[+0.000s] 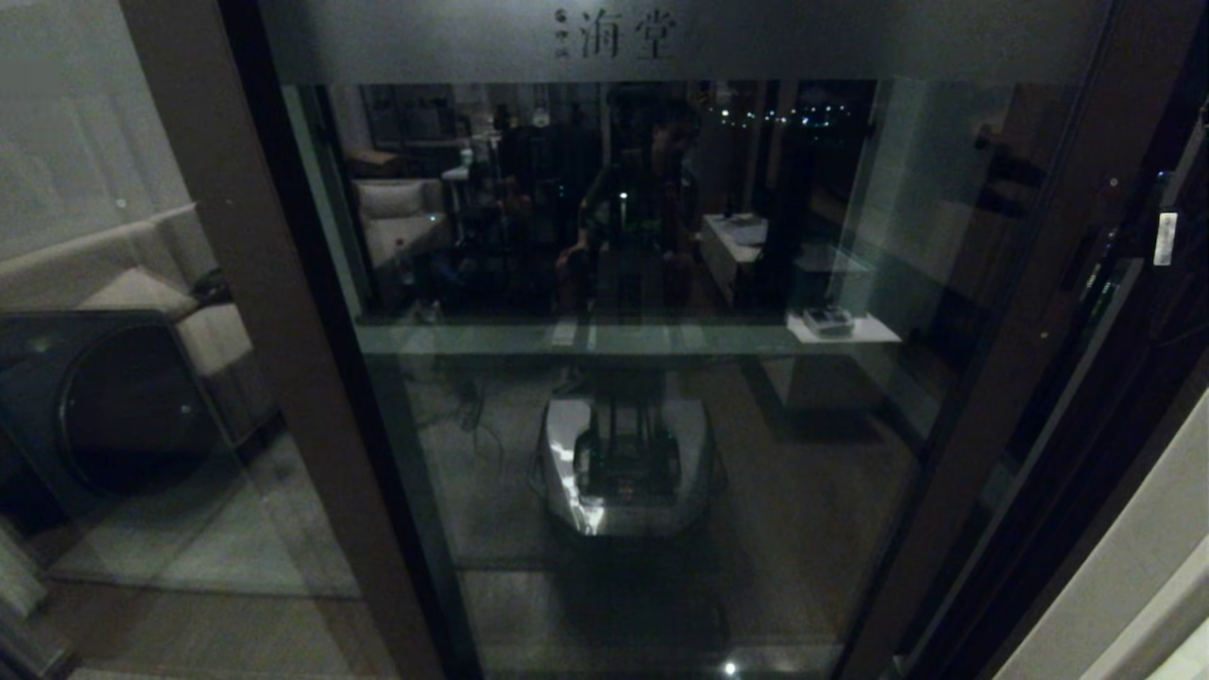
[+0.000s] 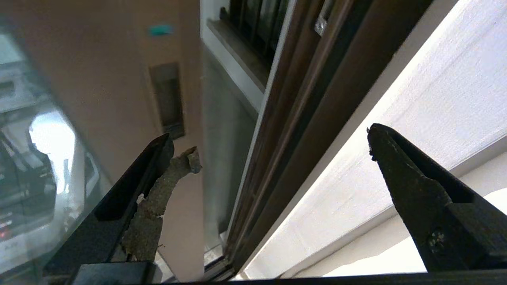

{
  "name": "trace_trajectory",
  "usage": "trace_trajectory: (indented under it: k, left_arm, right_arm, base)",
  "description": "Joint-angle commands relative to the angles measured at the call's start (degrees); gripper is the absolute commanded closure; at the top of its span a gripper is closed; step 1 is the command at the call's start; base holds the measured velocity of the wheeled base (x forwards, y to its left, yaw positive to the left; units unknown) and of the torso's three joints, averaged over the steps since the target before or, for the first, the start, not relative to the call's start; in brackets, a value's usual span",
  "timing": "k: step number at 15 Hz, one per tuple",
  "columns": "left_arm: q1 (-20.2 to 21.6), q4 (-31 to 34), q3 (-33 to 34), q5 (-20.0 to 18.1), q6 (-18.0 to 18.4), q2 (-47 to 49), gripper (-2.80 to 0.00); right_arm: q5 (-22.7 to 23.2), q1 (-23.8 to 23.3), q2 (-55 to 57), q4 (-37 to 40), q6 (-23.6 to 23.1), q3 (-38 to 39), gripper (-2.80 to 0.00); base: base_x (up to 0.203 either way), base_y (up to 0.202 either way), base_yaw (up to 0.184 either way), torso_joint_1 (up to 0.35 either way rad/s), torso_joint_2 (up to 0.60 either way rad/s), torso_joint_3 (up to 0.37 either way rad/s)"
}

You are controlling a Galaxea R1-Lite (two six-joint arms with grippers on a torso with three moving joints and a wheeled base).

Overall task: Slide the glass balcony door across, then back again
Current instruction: Close the slid door

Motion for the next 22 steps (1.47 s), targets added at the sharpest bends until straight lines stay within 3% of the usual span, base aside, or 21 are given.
trace_trajectory:
  k: [1,22]
  left_arm:
    - [0.0,0.0,0.1,0.0,0.1,0.1,0.0]
    - [0.0,0.0,0.1,0.0,0.0,0.0,0.0]
  right_arm:
    - [0.3,0.0,2.5,0.0,0.4,-0.5,-2.8]
    - [0.2,-0.9,9.7,-3.6,1.1,-4.2,-2.8]
  base:
    - [0.0,0.0,0.0,0.0,0.0,0.0]
    - [0.0,0.0,0.0,0.0,0.0,0.0]
